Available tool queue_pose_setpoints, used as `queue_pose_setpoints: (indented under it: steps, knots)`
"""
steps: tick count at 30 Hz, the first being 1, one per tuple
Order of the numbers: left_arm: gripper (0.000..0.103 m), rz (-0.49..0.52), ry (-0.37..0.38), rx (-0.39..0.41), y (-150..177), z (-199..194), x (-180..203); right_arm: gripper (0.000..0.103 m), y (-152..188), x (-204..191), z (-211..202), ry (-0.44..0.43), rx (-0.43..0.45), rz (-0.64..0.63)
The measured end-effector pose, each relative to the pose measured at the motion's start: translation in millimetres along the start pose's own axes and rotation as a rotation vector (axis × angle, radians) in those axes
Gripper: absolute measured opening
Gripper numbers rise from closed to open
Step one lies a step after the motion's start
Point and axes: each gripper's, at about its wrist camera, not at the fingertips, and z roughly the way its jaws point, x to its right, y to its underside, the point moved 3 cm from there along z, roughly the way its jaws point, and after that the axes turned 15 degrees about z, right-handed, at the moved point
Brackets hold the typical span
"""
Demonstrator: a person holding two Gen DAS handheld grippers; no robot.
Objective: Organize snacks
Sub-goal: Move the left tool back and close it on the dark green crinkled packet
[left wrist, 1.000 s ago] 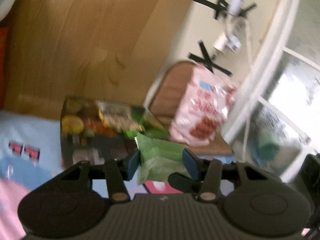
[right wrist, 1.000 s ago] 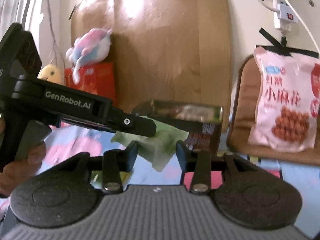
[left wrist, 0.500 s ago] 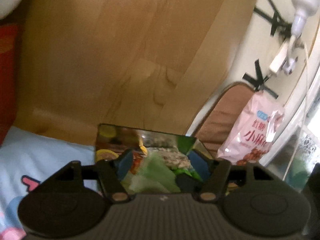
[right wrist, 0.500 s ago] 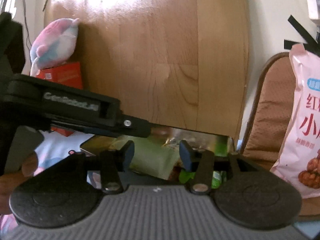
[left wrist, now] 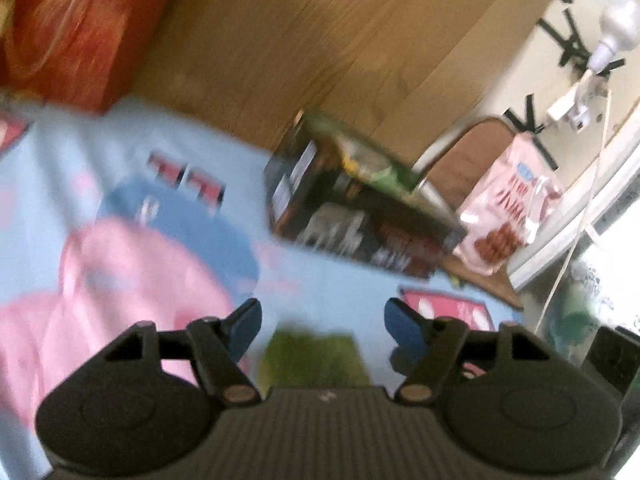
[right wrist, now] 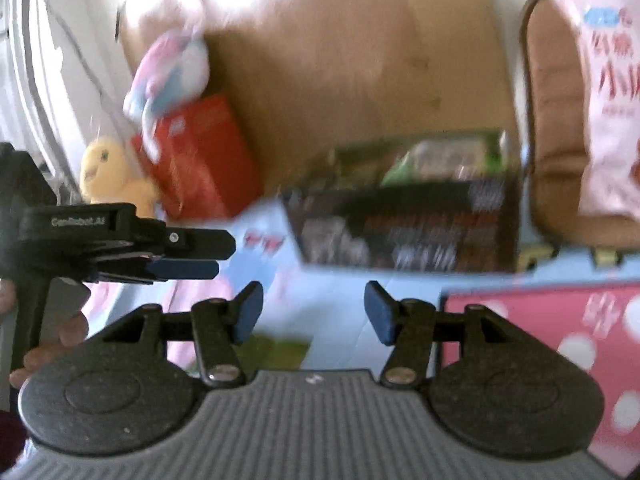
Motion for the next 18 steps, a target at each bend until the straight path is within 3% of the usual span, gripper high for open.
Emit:
queue_pose_setpoints:
  steps: [2, 5, 9, 12, 16, 18]
  knots:
    - [0.068, -0.025, 0.026, -0.027, 13.8, 2.1, 0.2, 0.058, 12.2, -8.2, 4.5, 0.007, -0.050, -0.023]
    - [0.051, 0.017, -0.006, -0.017, 27.5, 2.0, 11.3, 0.053, 30.0, -19.3, 11.8, 0.019, -0.106, -0.070]
    - [0.033, 0.000, -0.016, -0.028, 34.8, -0.5, 17.2, 0.053, 43.5, -31.3, 9.8, 0.079, -0.063, -0.163]
    - [0.032, -0.030, 0.021, -0.032, 44.8, -5.7, 19.9, 0.053, 52.2, -28.7, -3.3, 0.081, -0.039, -0.143]
    - [0.032, 0.006, 0.042, -0.028, 56.7, -8.4, 36.3, 0.053, 60.6, -23.1, -20.8, 0.091, -0.017, -0.123]
    - [0.039, 0.015, 0.063, -0.021, 60.9, -8.9, 41.2, 0.053, 63.2, -19.7, -24.5, 0.091, -0.007, -0.106]
